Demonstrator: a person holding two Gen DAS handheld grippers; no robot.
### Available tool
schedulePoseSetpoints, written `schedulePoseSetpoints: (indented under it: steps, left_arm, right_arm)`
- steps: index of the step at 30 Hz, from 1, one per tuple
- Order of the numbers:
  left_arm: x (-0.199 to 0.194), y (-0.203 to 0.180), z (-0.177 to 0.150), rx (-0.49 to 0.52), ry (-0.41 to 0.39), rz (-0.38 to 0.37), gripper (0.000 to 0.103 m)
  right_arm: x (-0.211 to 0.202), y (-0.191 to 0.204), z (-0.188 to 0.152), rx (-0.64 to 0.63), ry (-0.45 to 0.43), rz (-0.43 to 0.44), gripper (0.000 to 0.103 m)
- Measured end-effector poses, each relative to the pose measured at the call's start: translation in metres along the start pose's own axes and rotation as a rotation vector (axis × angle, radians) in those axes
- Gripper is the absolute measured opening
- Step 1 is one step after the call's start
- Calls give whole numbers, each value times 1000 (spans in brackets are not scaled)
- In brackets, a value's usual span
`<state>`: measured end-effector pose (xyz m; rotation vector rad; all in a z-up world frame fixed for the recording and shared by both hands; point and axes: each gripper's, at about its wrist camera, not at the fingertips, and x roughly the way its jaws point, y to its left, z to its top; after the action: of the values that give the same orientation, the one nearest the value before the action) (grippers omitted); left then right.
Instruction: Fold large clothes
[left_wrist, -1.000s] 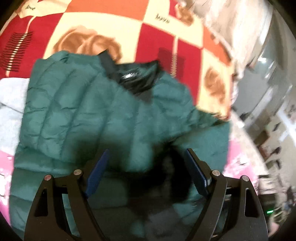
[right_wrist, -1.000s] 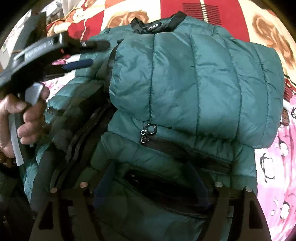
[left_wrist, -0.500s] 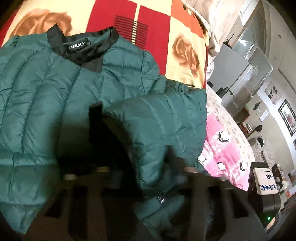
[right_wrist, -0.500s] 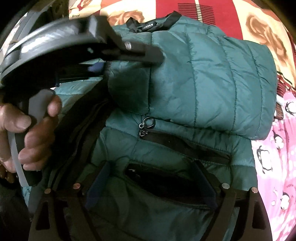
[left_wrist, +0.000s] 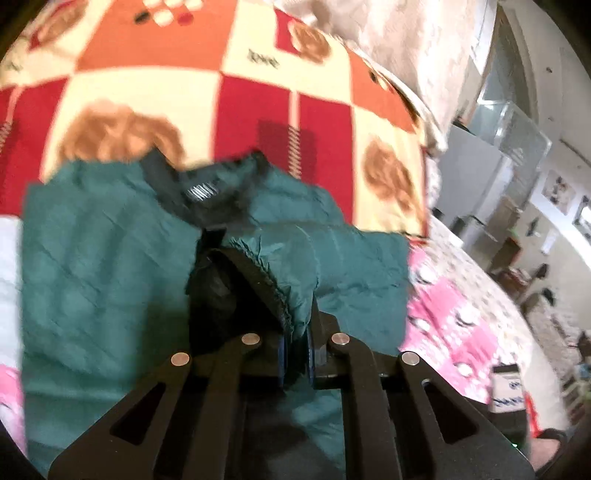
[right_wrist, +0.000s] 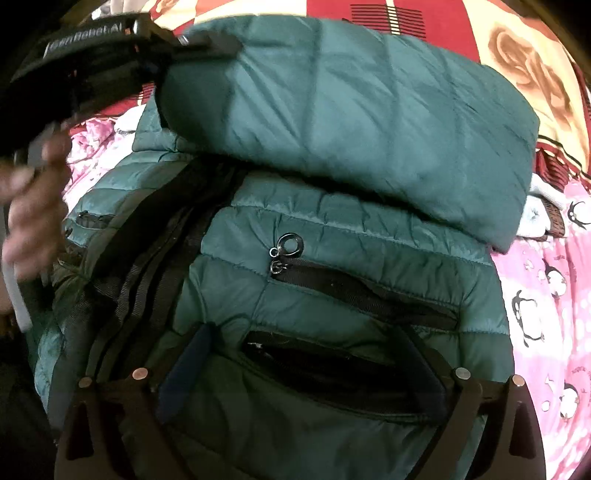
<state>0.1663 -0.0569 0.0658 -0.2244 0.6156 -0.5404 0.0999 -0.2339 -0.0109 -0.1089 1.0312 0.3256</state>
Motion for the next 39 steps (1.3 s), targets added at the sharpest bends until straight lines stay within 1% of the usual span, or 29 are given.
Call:
schedulePoseSetpoints:
  steps: [1, 6, 7, 10, 15, 17, 19, 21, 23, 26, 28, 29, 31, 32, 34, 36, 39]
  left_arm:
    - [-3, 8, 4, -4, -14, 23, 7]
    - [-22, 61, 20, -101, -78, 140, 7]
    - [-25, 68, 21, -116, -87, 154, 7]
    - [-40, 99, 26, -194, -126, 217, 7]
    - [-55, 133, 26, -259, -151, 273, 7]
    - [-55, 137, 25, -259, -151, 293, 7]
    - [-54, 137, 24, -239, -146, 314, 7]
    - [-48, 133, 23, -168, -136, 380, 7]
    - [-46, 134, 21, -146, -124, 412, 7]
    - [-44, 145, 17, -194, -105, 419, 7]
    - [-41, 151, 15, -213, -85, 420, 7]
    - [-40, 153, 13, -219, -77, 428, 7]
    - [-38, 154, 11, -227, -67, 434, 7]
    - [-37, 154, 10, -229, -67, 436, 7]
    - [-38, 154, 9, -232, -70, 434, 7]
    - [-43, 153, 9, -234, -88, 436, 7]
    - [-49, 156, 11, -248, -108, 441, 7]
  right_arm:
    - [0, 0, 0, 0, -1, 0, 98]
    - [5, 0, 0, 0, -1, -5, 100]
    - [5, 0, 1, 0, 0, -6, 100]
    - [8, 0, 1, -1, -2, -8, 101]
    - [8, -1, 1, -1, -2, -9, 101]
    - [8, -1, 1, -1, -3, -8, 101]
    - [8, -1, 1, -2, -4, -8, 101]
    - [6, -2, 1, -7, -10, -6, 101]
    - [5, -3, 0, -11, -18, -3, 101]
    - [1, -10, -1, 8, -28, 15, 100]
    - [-4, -18, 4, 25, -17, 16, 92]
    - [-9, -24, 10, 33, -30, -7, 82]
    - [-27, -40, 20, 69, -127, -142, 81]
    - [-32, -48, 23, 88, -157, -205, 82]
    - [-36, -67, 32, 147, -170, -314, 82]
    - [-37, -82, 39, 221, -184, -362, 82]
    - [-40, -92, 55, 314, -241, -373, 82]
